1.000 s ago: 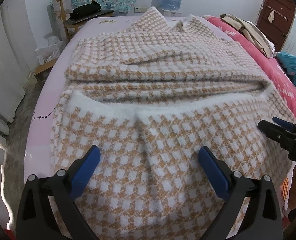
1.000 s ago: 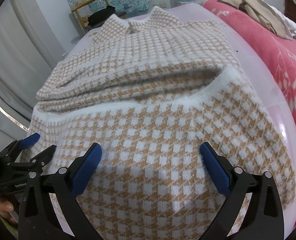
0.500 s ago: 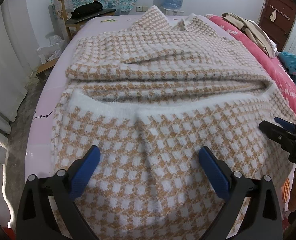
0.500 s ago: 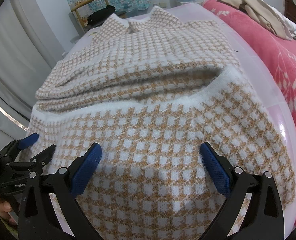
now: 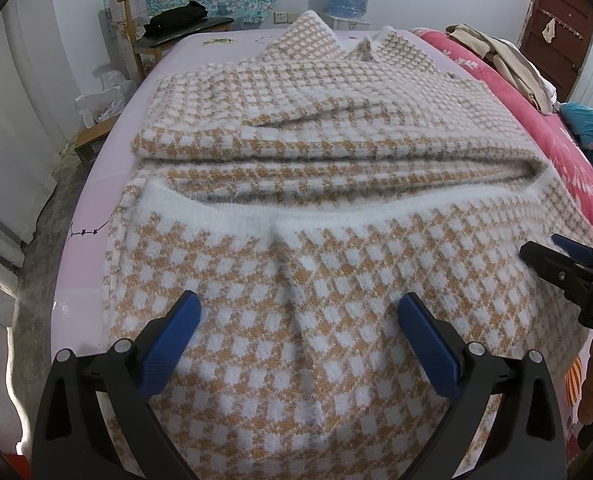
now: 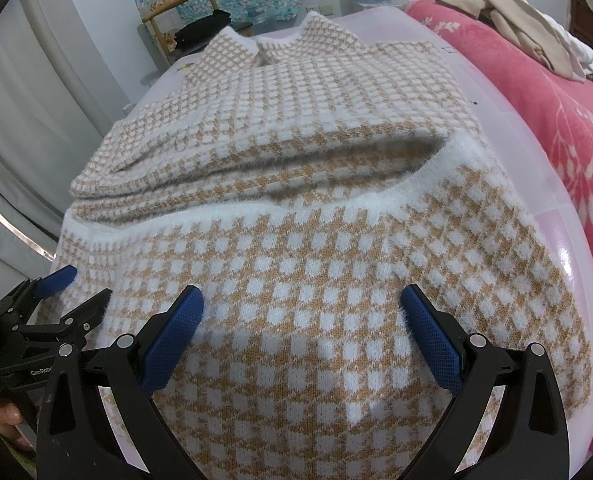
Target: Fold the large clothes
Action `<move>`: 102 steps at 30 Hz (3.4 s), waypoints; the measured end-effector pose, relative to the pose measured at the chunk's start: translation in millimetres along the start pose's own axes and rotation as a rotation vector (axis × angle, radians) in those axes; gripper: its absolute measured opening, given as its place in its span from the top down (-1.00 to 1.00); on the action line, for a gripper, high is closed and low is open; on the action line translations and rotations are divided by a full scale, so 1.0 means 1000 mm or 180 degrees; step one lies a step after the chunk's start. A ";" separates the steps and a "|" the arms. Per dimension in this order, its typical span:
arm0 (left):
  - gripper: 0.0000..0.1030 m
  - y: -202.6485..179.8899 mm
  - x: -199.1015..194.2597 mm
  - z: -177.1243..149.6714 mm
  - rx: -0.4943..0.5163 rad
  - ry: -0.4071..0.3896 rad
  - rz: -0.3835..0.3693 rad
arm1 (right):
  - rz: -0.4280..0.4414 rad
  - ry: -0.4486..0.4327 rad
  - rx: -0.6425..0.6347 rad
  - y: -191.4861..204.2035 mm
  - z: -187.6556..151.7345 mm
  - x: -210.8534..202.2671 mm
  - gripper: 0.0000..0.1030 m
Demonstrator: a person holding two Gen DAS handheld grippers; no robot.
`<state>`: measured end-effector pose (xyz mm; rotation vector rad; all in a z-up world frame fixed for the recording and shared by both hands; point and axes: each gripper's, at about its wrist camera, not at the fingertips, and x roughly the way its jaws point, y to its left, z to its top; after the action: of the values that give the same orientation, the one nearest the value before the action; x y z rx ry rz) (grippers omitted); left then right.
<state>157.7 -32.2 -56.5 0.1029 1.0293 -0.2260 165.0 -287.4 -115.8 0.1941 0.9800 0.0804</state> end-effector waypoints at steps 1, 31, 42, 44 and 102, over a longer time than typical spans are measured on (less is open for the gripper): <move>-0.89 0.000 0.000 0.000 0.0001 -0.0001 0.0000 | 0.0000 0.0000 0.0000 0.000 0.000 0.000 -0.84; -0.89 -0.004 0.001 0.002 -0.0004 0.0081 0.0046 | 0.0015 0.0149 -0.0020 -0.007 0.006 0.006 -0.84; -0.89 -0.004 0.002 0.005 0.0002 0.0154 0.0060 | 0.0010 0.0426 0.0012 -0.010 0.027 0.016 -0.84; -0.89 -0.003 0.002 0.005 0.0000 0.0161 0.0066 | 0.0027 0.0456 0.0005 -0.012 0.030 0.017 -0.84; 0.70 0.038 0.158 0.353 -0.0498 0.0160 -0.0958 | 0.0988 0.0748 0.0397 -0.070 0.355 0.170 0.66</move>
<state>539.9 -84.0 -11.6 -0.1905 1.1073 -0.4166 553.5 -374.7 -76.1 0.4590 1.1837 0.3327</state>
